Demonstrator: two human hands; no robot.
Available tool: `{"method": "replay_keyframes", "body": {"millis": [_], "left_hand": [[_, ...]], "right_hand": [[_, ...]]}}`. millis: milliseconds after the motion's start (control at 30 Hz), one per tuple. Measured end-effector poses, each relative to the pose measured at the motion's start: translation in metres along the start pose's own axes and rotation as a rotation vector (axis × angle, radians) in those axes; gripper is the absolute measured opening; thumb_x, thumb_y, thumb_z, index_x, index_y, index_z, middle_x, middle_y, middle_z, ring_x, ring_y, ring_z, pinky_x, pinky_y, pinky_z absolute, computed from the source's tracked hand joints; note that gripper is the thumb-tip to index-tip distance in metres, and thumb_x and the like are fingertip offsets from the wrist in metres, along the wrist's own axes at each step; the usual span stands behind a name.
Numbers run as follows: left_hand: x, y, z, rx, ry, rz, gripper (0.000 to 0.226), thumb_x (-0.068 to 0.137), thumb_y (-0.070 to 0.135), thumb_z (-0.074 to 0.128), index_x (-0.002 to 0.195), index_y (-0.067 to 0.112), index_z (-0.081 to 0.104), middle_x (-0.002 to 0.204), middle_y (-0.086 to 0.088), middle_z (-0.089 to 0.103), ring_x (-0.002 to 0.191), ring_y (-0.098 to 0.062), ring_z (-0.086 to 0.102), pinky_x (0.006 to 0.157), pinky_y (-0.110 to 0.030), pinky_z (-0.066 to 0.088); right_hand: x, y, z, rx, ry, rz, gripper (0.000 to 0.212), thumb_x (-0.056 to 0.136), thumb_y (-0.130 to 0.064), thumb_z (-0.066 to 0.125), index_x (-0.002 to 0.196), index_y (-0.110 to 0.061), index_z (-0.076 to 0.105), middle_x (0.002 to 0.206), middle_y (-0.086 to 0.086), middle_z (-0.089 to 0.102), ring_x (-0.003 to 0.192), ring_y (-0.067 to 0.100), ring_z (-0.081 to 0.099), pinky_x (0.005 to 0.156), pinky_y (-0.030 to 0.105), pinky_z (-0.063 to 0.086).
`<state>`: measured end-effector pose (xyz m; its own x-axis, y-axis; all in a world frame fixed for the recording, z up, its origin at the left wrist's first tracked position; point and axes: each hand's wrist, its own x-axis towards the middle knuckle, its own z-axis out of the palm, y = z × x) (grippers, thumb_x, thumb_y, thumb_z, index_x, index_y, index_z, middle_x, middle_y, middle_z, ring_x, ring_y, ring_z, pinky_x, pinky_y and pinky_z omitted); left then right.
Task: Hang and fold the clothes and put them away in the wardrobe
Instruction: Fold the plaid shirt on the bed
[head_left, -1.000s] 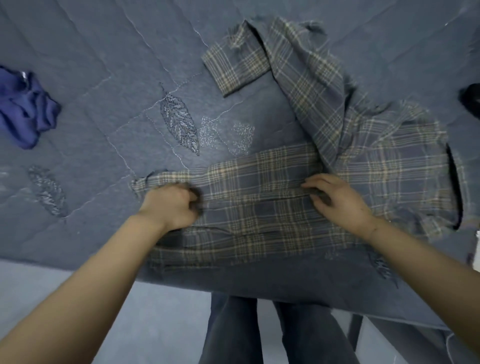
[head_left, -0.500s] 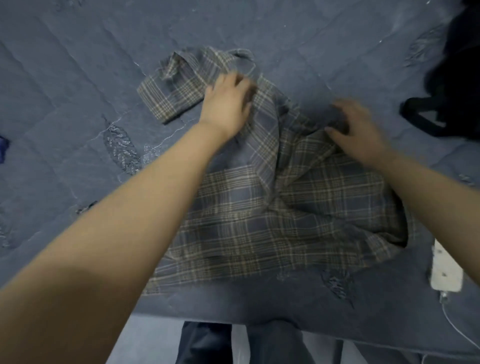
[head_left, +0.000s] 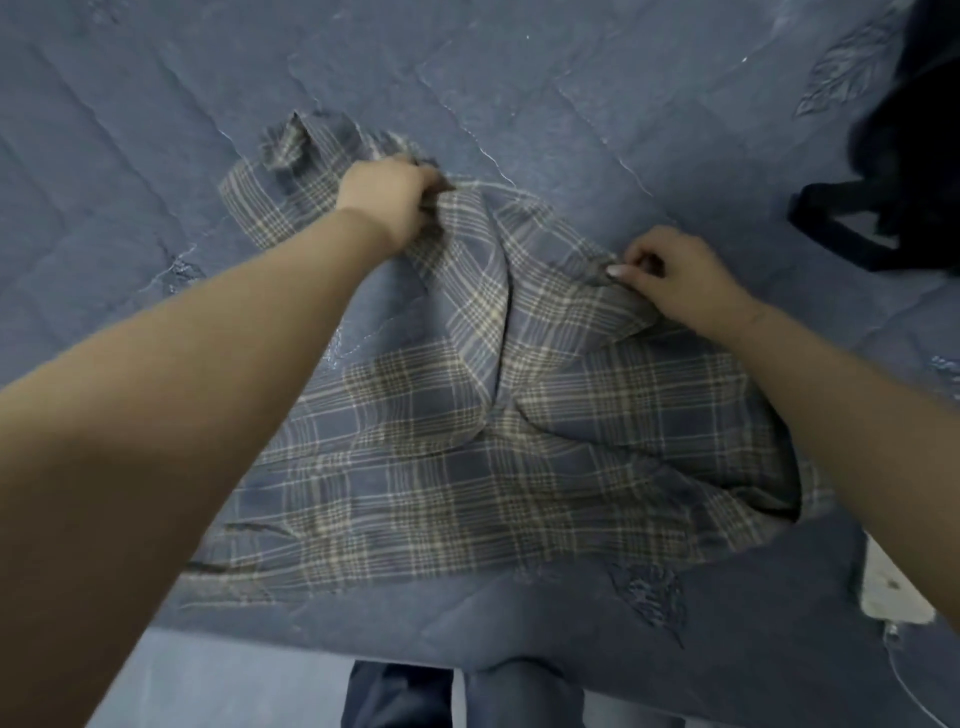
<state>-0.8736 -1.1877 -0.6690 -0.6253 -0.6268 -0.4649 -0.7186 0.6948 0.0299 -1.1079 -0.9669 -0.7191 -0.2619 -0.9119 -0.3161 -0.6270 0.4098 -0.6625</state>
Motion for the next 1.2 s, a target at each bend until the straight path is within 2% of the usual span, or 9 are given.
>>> {"method": "replay_keyframes", "body": {"millis": [200, 467, 600, 667, 800, 900, 967, 1067, 1200], "left_hand": [[-0.116, 0.019, -0.016, -0.142, -0.031, 0.08, 0.021, 0.082, 0.029, 0.068, 0.099, 0.015, 0.066, 0.102, -0.015, 0.065, 0.093, -0.037, 0.061, 0.069, -0.035, 0.04], [-0.199, 0.063, 0.038, -0.15, -0.504, 0.013, 0.038, 0.092, 0.05, 0.054, 0.125, 0.032, 0.055, 0.122, 0.0, 0.062, 0.112, -0.025, 0.058, 0.09, -0.038, 0.05], [-0.174, 0.059, 0.041, -0.273, -0.095, -0.077, 0.036, 0.09, 0.04, 0.06, 0.121, 0.025, 0.053, 0.109, -0.006, 0.066, 0.1, -0.031, 0.062, 0.077, -0.038, 0.05], [-0.155, 0.049, 0.04, -0.243, -0.049, -0.021, 0.058, 0.083, 0.045, 0.068, 0.133, 0.025, 0.047, 0.127, -0.008, 0.054, 0.118, -0.031, 0.05, 0.093, -0.043, 0.042], [-0.132, 0.028, 0.047, 0.009, -0.51, 0.089, 0.105, 0.068, 0.079, 0.061, 0.153, 0.036, 0.016, 0.162, 0.005, 0.007, 0.148, -0.022, 0.005, 0.116, -0.057, 0.002], [-0.143, 0.012, 0.052, 0.062, -0.43, 0.129, 0.112, 0.062, 0.082, 0.061, 0.153, 0.036, 0.014, 0.159, 0.003, 0.017, 0.145, -0.025, 0.017, 0.114, -0.052, 0.016], [-0.162, -0.002, 0.054, 0.061, -0.358, 0.097, 0.103, 0.069, 0.07, 0.068, 0.153, 0.032, 0.021, 0.153, -0.001, 0.029, 0.138, -0.029, 0.032, 0.108, -0.045, 0.029], [-0.197, -0.025, 0.058, -0.097, -0.204, 0.021, 0.043, 0.09, 0.036, 0.064, 0.131, 0.022, 0.057, 0.13, -0.008, 0.054, 0.113, -0.034, 0.056, 0.09, -0.041, 0.045], [-0.245, -0.035, 0.057, -0.125, -0.039, 0.119, 0.009, 0.088, 0.019, 0.069, 0.093, 0.012, 0.071, 0.102, -0.009, 0.066, 0.095, -0.035, 0.06, 0.081, -0.042, 0.041]], "right_hand": [[-0.072, 0.001, -0.04, 0.384, -0.049, 0.006, 0.018, 0.088, -0.02, 0.068, 0.08, -0.006, 0.061, 0.077, 0.007, 0.062, 0.074, 0.006, 0.055, 0.071, 0.018, 0.046], [-0.12, 0.024, -0.039, -0.243, -0.257, -0.068, 0.016, 0.085, -0.011, 0.072, 0.099, -0.008, 0.065, 0.106, 0.01, 0.068, 0.099, 0.032, 0.059, 0.086, 0.034, 0.04], [-0.115, 0.014, -0.022, -0.429, -0.217, -0.165, 0.052, 0.077, -0.035, 0.077, 0.124, -0.017, 0.061, 0.118, 0.003, 0.059, 0.114, 0.027, 0.051, 0.1, 0.034, 0.024], [-0.115, 0.005, -0.014, -0.431, -0.224, -0.216, 0.058, 0.077, -0.037, 0.078, 0.128, -0.015, 0.06, 0.123, 0.005, 0.057, 0.118, 0.028, 0.048, 0.103, 0.037, 0.022], [-0.119, -0.013, 0.005, -0.335, -0.238, -0.259, 0.063, 0.084, -0.026, 0.074, 0.141, -0.015, 0.048, 0.131, 0.006, 0.057, 0.121, 0.027, 0.051, 0.11, 0.038, 0.02], [-0.119, -0.026, 0.014, -0.302, -0.176, -0.352, 0.061, 0.083, -0.008, 0.072, 0.14, -0.016, 0.051, 0.121, 0.004, 0.064, 0.109, 0.024, 0.059, 0.107, 0.035, 0.026], [-0.118, -0.033, 0.019, -0.317, -0.168, -0.47, 0.038, 0.083, -0.003, 0.071, 0.12, -0.013, 0.068, 0.108, 0.003, 0.069, 0.099, 0.025, 0.064, 0.101, 0.034, 0.031], [-0.118, -0.04, 0.019, -0.221, -0.223, -0.469, 0.013, 0.089, -0.012, 0.068, 0.099, -0.007, 0.076, 0.103, 0.004, 0.071, 0.096, 0.026, 0.065, 0.097, 0.037, 0.039], [-0.124, -0.039, 0.0, 0.037, -0.292, -0.242, 0.042, 0.093, -0.04, 0.053, 0.087, -0.003, 0.073, 0.076, 0.009, 0.07, 0.073, 0.023, 0.065, 0.071, 0.039, 0.051]]}}
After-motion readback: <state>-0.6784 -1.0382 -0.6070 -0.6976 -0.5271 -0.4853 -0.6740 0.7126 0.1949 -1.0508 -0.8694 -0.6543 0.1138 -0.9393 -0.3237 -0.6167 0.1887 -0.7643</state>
